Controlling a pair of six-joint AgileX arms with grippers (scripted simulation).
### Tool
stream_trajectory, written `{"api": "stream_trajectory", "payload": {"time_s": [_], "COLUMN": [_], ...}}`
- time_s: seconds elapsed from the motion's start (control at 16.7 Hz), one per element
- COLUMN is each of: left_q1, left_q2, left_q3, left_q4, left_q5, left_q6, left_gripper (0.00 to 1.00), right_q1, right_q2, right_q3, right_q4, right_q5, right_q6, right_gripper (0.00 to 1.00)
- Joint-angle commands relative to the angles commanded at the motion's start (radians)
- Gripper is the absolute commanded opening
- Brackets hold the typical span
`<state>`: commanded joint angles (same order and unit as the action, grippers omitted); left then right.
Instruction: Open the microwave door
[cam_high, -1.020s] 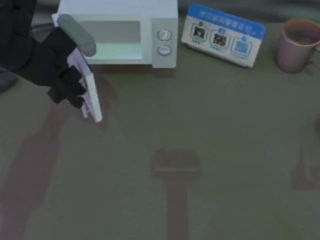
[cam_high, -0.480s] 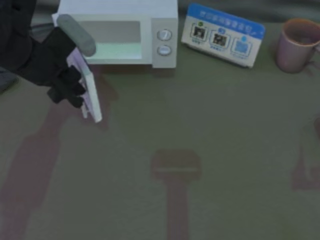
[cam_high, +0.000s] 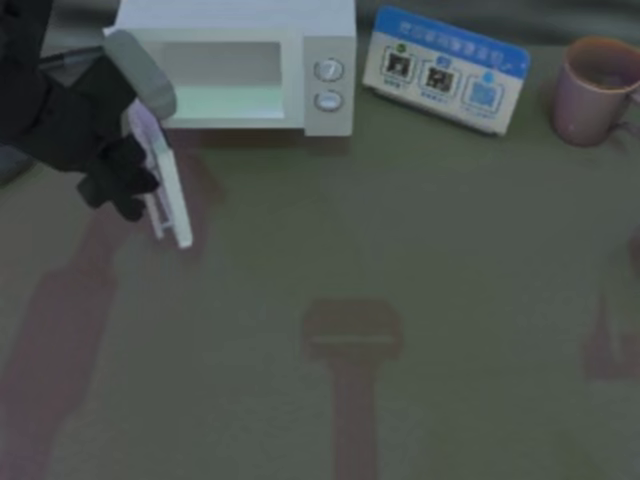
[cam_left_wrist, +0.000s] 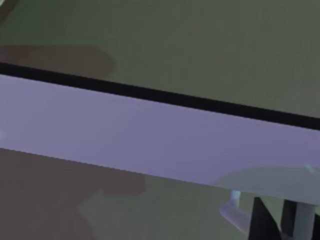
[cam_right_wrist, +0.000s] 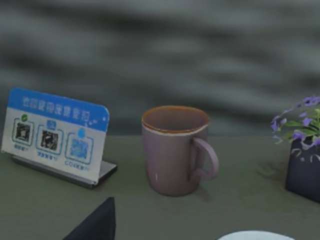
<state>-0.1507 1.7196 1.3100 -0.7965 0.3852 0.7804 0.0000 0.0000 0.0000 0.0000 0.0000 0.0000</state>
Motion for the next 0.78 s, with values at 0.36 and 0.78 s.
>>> {"api": "stream_trajectory", "payload": {"time_s": [0.36,0.78], "left_q1": [0.049,0.049], "left_q2": [0.006,0.006], "left_q3": [0.014,0.014], "left_q4": [-0.054,-0.054], "left_q5": [0.047,0.047], "left_q6": [0.124,0.124], "left_gripper": [0.00,0.00], "right_q1": [0.000,0.000], "right_q2": [0.000,0.000], "right_q3": [0.000,0.000], "right_q4": [0.000,0.000], "right_q5": [0.000,0.000], "right_q6": [0.000,0.000], "right_gripper": [1.00,1.00]}}
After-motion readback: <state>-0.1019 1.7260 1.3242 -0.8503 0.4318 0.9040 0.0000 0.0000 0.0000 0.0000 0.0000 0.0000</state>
